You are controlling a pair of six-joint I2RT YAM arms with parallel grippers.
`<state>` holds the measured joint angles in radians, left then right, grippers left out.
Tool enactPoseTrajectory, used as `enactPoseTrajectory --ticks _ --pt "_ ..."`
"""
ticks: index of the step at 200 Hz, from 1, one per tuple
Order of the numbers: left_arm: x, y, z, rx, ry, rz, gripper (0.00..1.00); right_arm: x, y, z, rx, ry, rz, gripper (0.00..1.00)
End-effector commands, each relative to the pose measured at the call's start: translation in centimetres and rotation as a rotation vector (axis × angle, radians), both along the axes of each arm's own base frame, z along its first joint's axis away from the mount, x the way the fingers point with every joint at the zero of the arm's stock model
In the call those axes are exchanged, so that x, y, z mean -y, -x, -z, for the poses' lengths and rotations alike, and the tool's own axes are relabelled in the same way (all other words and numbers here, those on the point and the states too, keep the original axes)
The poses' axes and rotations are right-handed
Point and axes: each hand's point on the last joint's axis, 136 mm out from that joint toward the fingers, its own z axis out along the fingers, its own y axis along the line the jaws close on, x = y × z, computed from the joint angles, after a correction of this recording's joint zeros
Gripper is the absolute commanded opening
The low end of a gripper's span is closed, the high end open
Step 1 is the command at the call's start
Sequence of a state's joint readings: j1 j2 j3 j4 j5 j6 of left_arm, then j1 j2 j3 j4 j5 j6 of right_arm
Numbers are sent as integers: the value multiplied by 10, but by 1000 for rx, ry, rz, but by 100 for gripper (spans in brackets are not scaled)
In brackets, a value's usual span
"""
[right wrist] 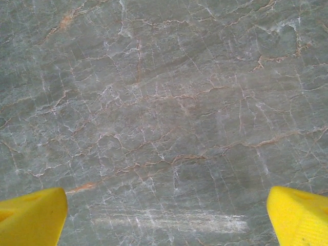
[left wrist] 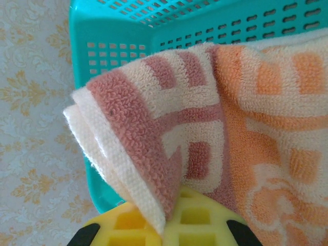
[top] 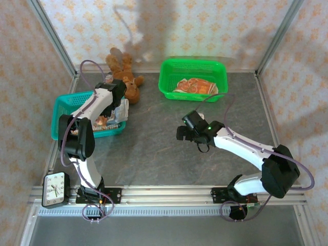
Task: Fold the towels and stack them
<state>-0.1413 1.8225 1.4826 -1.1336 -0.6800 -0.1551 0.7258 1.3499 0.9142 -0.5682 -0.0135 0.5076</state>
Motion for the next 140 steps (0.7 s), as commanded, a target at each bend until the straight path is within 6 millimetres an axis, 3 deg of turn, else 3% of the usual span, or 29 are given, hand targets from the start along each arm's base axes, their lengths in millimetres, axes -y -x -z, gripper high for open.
enactPoseTrajectory --ticks 1,67,140 --pt "-11 -2 -15 32 -66 -9 0 9 2 -1 16 31 16 99" --pt "-16 9 -38 37 -107 -15 0 6 1 -2 13 22 11 99" --pt "-22 8 -37 -8 -173 -16 0 8 2 0 8 23 19 99"
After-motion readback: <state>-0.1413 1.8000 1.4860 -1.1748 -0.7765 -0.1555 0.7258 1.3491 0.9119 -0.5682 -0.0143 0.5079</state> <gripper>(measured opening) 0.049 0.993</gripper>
